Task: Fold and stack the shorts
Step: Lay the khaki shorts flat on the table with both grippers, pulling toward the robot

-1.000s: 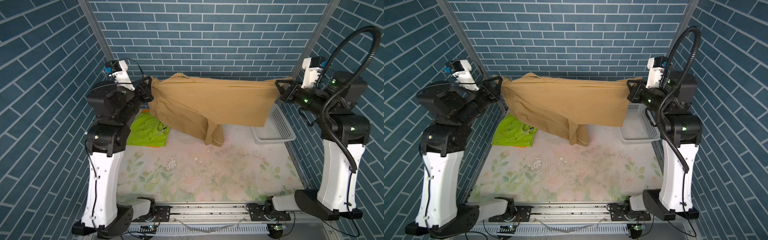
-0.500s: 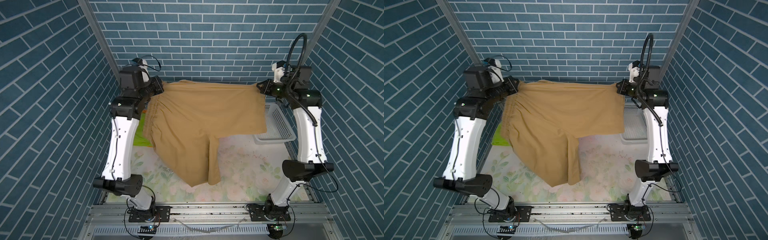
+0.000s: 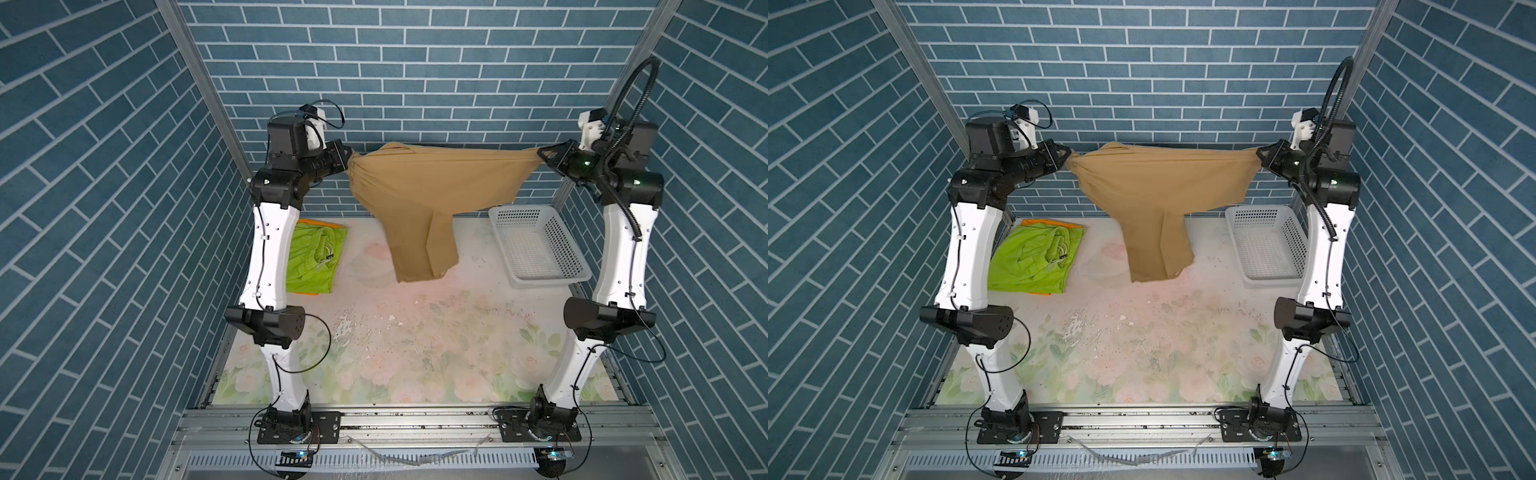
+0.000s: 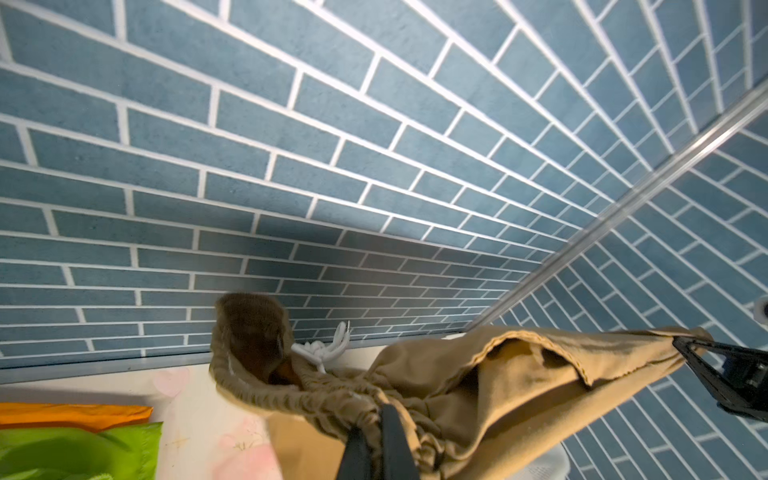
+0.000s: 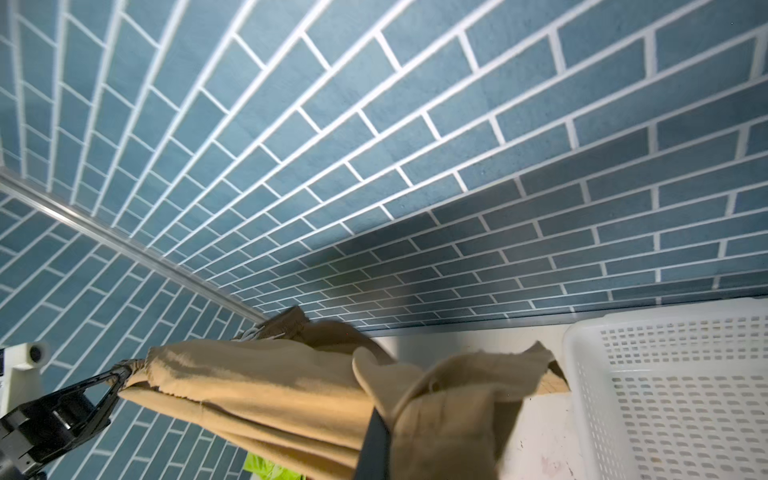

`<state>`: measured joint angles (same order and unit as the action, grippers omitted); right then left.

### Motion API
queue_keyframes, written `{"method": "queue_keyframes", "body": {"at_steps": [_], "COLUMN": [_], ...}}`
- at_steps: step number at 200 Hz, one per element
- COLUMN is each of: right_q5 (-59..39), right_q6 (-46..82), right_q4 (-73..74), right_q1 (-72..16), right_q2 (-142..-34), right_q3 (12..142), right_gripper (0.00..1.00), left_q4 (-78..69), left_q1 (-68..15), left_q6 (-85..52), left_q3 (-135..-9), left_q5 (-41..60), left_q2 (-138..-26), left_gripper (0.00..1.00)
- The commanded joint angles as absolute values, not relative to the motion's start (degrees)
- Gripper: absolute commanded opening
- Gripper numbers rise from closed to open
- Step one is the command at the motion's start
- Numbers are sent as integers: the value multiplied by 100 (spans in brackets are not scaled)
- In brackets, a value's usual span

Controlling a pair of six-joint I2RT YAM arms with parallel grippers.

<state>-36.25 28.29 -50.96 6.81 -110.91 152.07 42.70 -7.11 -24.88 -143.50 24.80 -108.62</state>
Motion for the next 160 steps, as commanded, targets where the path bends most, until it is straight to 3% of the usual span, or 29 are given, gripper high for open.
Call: {"method": "queue_keyframes", "body": {"at_steps": [1,17,34,49,103,114,119,130,143,160], "right_q5": [-2863,-2965,-3108,-2988,-2755,-2777,-2770,-2722,-2566,-2215], "right_q6": [2742,2611,2611,2534,2681,2849,2875,2781,2541,2252], "right_q4": [-4403,-4262,-3758,-3409,-3008,-2895,-2903,-3100,-3498,-3924], "right_q1": [1354,1337,1216,974,-477,-730,-830,-998,-1020,-1020], "right_q2": [-10066,-9439,-8619,-8019,-6942,-6754,-6684,-6566,-6491,-6487], "right_q3": [14364,13304,11489,9865,5605,5098,4930,4723,4809,5361], "right_gripper": [0,0,0,0,0,12,17,34,50,72], "left_q4": [3706,3548,3305,2939,2708,2807,2868,3034,3268,3474], "left_q1": [-54,101,205,288,308,308,308,308,303,308], "left_q6": [-2485,-2601,-2804,-2956,-3502,-3470,-3422,-3315,-3143,-3026], "left_q3": [-13178,-11786,-9905,-8318,-4812,-4603,-4557,-4581,-4794,-5239], "left_q5": [1517,1473,1081,1337,2056,2103,2096,2068,2050,1963], "left_q2": [-9901,-9244,-8337,-7745,-6700,-6536,-6456,-6324,-6283,-6366], "left_gripper": [0,0,0,0,2,4,10,38,57,98]}}
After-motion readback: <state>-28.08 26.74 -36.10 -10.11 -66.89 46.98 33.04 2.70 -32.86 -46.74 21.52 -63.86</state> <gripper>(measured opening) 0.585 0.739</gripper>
